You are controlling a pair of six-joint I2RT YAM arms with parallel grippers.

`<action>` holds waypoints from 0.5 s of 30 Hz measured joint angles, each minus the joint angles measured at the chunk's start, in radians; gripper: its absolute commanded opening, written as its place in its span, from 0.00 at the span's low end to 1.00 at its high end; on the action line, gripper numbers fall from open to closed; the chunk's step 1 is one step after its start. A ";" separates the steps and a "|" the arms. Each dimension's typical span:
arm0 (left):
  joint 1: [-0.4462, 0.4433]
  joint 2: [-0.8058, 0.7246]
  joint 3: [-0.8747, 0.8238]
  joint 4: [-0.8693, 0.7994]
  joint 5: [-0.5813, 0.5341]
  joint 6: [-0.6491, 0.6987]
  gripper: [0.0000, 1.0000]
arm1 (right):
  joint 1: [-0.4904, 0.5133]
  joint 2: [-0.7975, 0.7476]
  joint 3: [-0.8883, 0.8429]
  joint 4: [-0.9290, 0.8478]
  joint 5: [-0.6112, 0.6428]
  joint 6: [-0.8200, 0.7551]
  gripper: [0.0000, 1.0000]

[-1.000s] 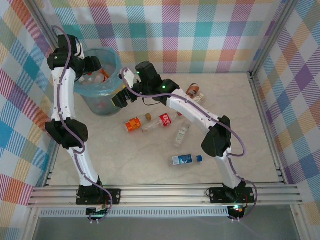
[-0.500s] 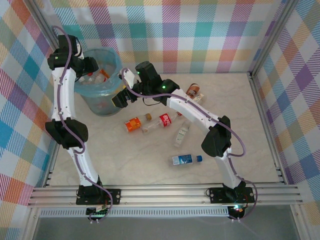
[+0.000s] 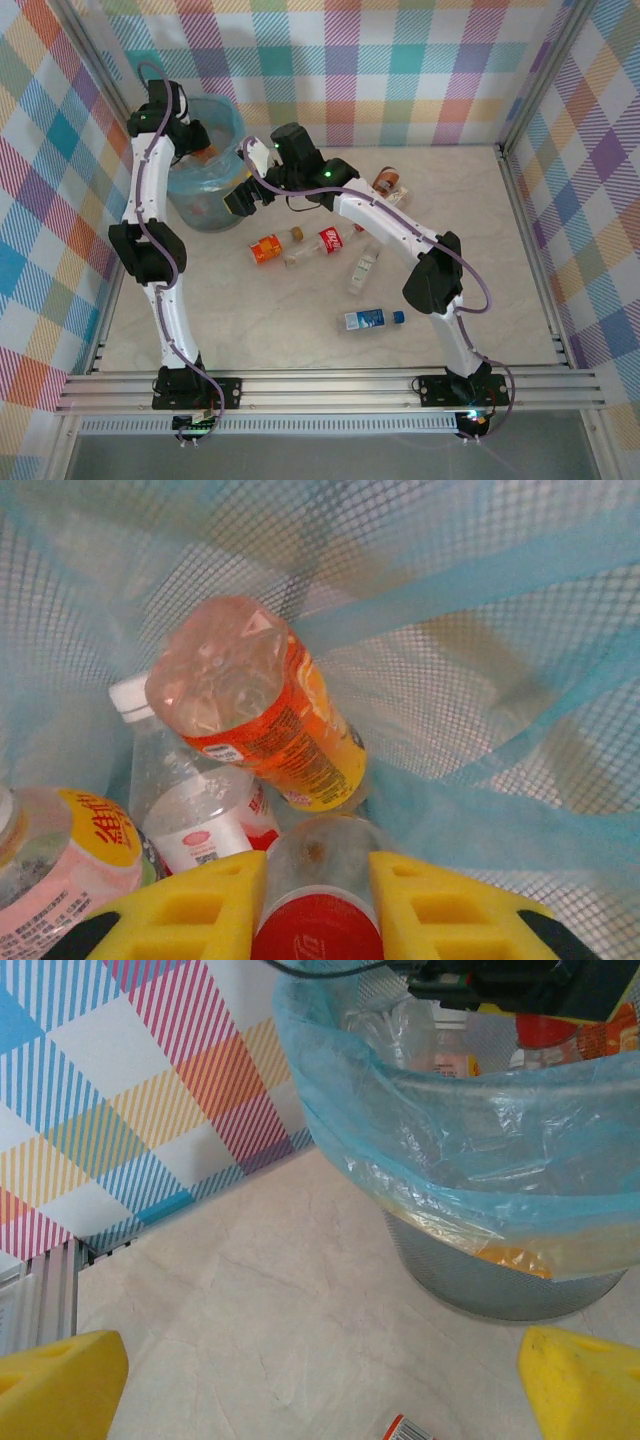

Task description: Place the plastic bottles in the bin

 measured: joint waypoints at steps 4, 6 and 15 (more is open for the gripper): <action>-0.013 0.013 0.005 -0.025 0.013 -0.012 0.61 | -0.004 0.000 0.000 -0.011 0.000 0.000 1.00; -0.021 0.028 0.021 -0.045 0.021 -0.021 0.68 | -0.007 0.000 0.000 -0.016 0.000 0.000 1.00; -0.029 -0.095 0.084 -0.064 0.037 -0.049 0.77 | -0.019 -0.020 -0.023 -0.049 0.011 -0.013 0.99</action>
